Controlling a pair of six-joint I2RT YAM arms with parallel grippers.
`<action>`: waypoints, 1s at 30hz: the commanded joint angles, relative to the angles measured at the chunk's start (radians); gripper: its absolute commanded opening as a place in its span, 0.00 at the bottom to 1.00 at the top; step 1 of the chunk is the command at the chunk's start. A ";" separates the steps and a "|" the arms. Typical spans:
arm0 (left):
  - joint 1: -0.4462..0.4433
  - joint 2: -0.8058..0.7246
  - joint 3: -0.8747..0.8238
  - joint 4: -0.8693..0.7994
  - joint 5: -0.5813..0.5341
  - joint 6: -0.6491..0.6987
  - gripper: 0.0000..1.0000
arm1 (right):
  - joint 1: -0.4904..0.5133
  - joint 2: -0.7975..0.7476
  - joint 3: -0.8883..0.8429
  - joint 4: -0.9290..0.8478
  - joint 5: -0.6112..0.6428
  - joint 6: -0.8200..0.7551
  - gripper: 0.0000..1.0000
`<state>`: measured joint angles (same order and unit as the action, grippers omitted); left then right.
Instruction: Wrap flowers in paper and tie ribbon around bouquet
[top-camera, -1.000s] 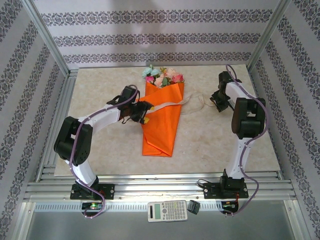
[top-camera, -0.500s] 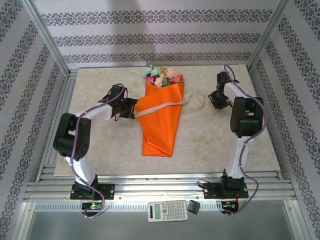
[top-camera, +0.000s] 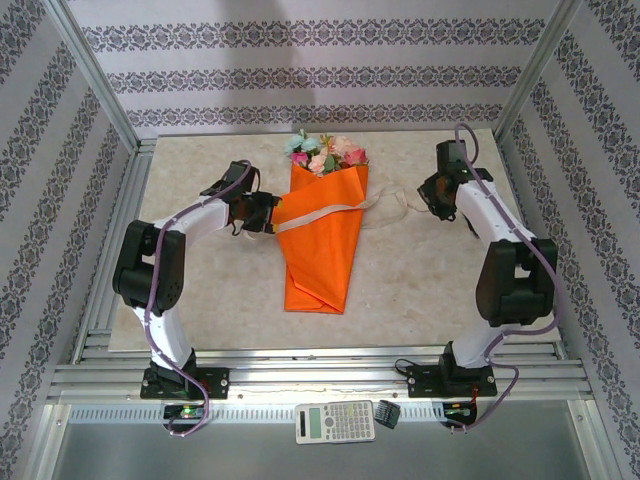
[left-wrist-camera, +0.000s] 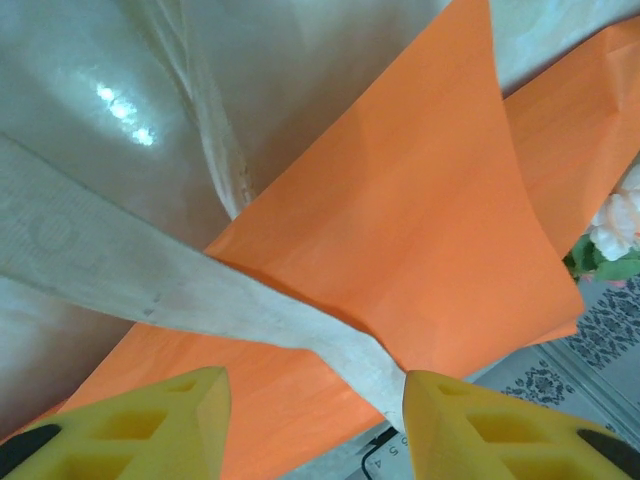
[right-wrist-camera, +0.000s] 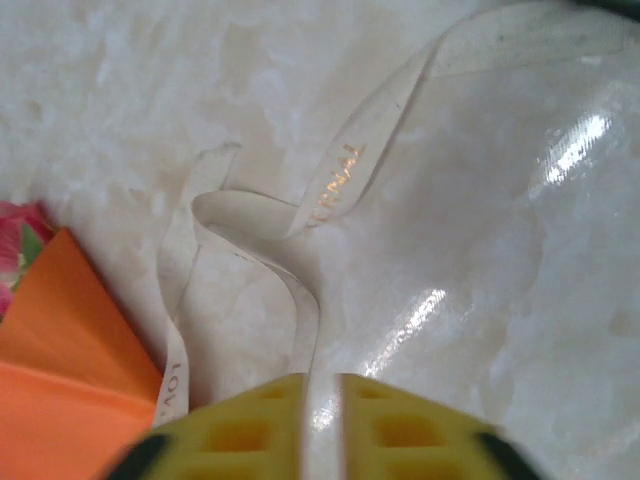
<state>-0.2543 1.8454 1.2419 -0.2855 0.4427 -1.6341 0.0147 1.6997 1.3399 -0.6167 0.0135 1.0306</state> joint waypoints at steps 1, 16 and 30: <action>-0.023 -0.013 0.019 -0.081 -0.013 -0.044 0.49 | -0.031 0.105 0.061 -0.040 -0.005 -0.049 0.41; -0.092 -0.022 0.116 -0.157 -0.073 0.067 0.51 | -0.041 0.545 0.511 -0.314 0.065 0.038 0.56; -0.083 -0.084 0.085 -0.225 -0.083 0.110 0.56 | -0.018 0.638 0.602 -0.326 0.083 0.068 0.05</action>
<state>-0.3504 1.7901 1.3357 -0.4500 0.3763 -1.5322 -0.0261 2.3466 1.9400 -0.9241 0.0723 1.0874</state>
